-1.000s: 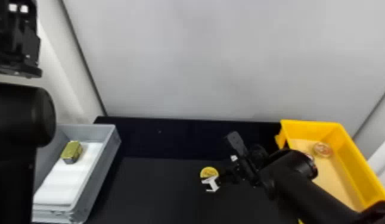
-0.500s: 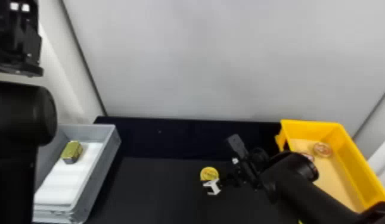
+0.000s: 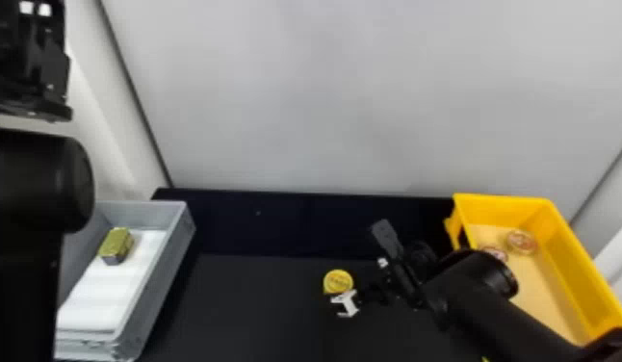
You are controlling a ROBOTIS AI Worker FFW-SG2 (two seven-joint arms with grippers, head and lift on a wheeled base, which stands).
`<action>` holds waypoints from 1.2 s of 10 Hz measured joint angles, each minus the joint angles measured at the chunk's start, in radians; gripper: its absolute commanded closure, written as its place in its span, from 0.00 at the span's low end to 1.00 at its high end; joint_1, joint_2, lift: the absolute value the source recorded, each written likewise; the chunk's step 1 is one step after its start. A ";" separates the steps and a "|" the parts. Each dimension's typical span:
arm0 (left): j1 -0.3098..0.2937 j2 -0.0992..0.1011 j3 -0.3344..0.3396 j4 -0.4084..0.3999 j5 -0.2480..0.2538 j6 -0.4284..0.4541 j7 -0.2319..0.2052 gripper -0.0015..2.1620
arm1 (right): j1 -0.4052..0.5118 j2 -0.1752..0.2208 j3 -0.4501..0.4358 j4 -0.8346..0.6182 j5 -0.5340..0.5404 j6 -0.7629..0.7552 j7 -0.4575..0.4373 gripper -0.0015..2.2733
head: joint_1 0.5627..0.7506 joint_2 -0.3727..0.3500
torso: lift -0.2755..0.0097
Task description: Pick up the round yellow can and place it in the yellow rectangular box
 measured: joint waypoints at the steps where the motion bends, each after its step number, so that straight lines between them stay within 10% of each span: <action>1: 0.000 0.001 0.000 0.000 0.000 -0.001 0.000 0.05 | 0.000 0.000 -0.001 0.005 -0.004 -0.006 -0.003 0.05 | 0.53 0.59 | 0.93; 12: 0.006 0.005 0.016 -0.010 0.002 -0.009 -0.015 0.05 | 0.018 0.000 0.050 -0.009 -0.061 -0.088 -0.022 0.07 | 0.53 0.59 | 0.93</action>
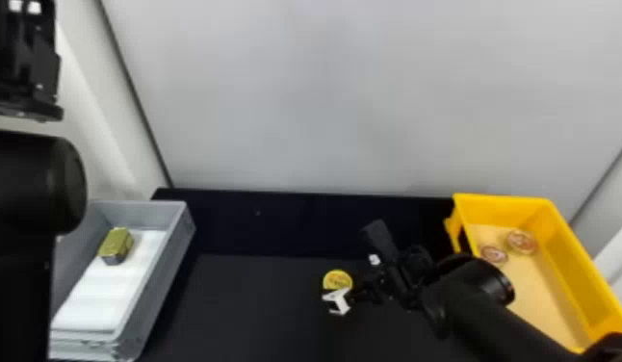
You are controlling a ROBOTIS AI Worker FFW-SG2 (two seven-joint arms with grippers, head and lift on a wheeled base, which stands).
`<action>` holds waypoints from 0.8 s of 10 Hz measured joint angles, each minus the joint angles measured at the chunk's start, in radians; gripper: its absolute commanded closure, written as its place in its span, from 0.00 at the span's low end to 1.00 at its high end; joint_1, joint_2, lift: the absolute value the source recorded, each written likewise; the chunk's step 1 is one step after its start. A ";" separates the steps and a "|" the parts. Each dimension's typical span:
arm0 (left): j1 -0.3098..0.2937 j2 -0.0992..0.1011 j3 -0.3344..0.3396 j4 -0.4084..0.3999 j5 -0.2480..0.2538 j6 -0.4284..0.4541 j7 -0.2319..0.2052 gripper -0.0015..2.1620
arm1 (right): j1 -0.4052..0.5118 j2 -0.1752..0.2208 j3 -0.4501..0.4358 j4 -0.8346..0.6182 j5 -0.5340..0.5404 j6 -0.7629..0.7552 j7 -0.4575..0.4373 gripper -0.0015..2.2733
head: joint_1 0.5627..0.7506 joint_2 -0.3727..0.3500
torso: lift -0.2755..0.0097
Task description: Pick up the round yellow can and place it in the yellow rectangular box
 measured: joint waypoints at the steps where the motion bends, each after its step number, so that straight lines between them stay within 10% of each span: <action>1: 0.000 0.000 0.001 -0.001 0.000 -0.001 -0.001 0.05 | 0.000 0.000 0.010 -0.001 0.005 -0.002 -0.002 0.07 | 0.53 0.59 | 0.93; 8: 0.006 0.005 0.008 -0.014 0.000 0.001 -0.011 0.05 | -0.001 0.000 0.017 0.003 0.051 0.018 -0.016 0.27 | 0.53 0.59 | 0.93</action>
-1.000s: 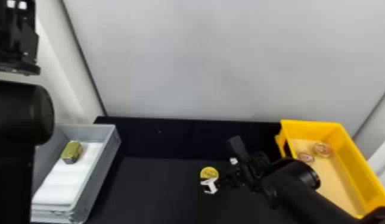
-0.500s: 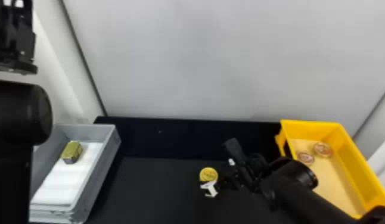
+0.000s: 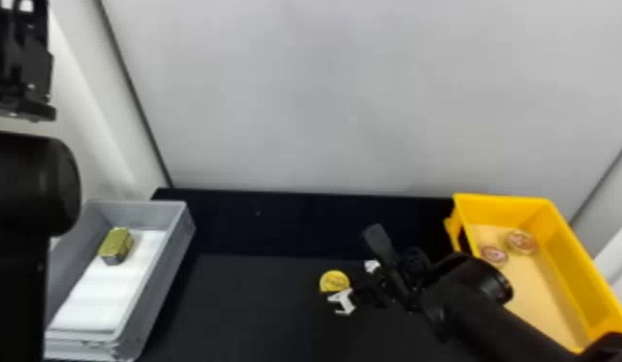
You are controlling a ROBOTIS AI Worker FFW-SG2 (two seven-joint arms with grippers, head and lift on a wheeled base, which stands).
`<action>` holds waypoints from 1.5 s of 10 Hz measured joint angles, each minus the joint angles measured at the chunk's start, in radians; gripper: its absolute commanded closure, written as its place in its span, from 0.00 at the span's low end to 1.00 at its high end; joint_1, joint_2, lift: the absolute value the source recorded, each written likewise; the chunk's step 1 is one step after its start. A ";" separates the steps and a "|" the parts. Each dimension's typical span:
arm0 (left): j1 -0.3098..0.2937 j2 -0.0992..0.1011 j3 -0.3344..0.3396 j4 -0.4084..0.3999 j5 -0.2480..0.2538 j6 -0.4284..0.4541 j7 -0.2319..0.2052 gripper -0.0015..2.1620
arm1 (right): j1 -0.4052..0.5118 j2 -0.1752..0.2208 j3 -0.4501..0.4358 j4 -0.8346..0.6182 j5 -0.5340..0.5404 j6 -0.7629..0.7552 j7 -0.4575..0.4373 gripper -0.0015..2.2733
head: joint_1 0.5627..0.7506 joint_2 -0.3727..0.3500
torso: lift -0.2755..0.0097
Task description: Pick up the round yellow can and place it in the yellow rectangular box
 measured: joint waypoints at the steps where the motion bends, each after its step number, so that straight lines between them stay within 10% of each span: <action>1: 0.001 0.001 0.002 -0.002 0.000 0.002 -0.002 0.05 | 0.000 0.000 0.000 -0.006 0.000 0.003 -0.007 0.27 | 0.53 0.59 | 0.93; 6: 0.024 0.007 0.024 -0.033 0.000 0.035 -0.003 0.05 | 0.052 -0.003 -0.012 -0.160 0.007 0.087 0.024 0.29 | 0.53 0.59 | 0.93; 15: 0.110 0.033 0.105 -0.123 -0.004 0.137 -0.003 0.05 | 0.435 -0.149 -0.371 -1.254 0.222 0.681 0.118 0.29 | 0.53 0.59 | 0.93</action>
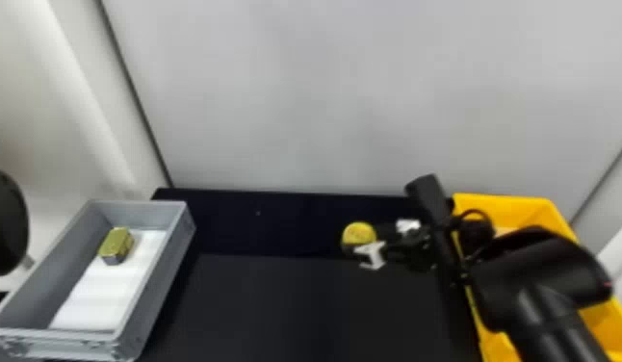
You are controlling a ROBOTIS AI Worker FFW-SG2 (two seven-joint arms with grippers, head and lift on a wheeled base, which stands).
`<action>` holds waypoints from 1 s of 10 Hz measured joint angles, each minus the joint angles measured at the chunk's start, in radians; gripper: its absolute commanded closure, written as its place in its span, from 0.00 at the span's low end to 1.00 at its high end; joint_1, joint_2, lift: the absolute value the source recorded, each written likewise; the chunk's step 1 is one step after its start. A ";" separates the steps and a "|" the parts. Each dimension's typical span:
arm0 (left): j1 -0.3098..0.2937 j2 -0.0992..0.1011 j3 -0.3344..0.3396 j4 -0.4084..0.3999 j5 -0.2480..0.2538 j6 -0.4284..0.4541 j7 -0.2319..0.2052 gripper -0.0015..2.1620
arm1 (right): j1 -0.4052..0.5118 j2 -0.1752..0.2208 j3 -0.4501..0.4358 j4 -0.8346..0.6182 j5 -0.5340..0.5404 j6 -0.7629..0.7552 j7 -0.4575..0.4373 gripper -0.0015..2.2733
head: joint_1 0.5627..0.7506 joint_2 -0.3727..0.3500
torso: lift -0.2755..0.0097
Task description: Pick up the round yellow can and place it in the yellow rectangular box
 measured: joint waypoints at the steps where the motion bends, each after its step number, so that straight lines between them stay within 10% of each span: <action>1: 0.004 0.001 0.004 -0.004 -0.001 0.004 0.001 0.05 | 0.007 -0.002 -0.047 -0.067 0.040 0.034 0.004 0.29 | 0.53 0.59 | 0.93; 10: 0.005 0.001 0.018 -0.016 -0.005 0.014 0.002 0.05 | 0.025 -0.036 -0.448 -0.209 0.255 0.074 -0.050 0.29 | 0.53 0.59 | 0.93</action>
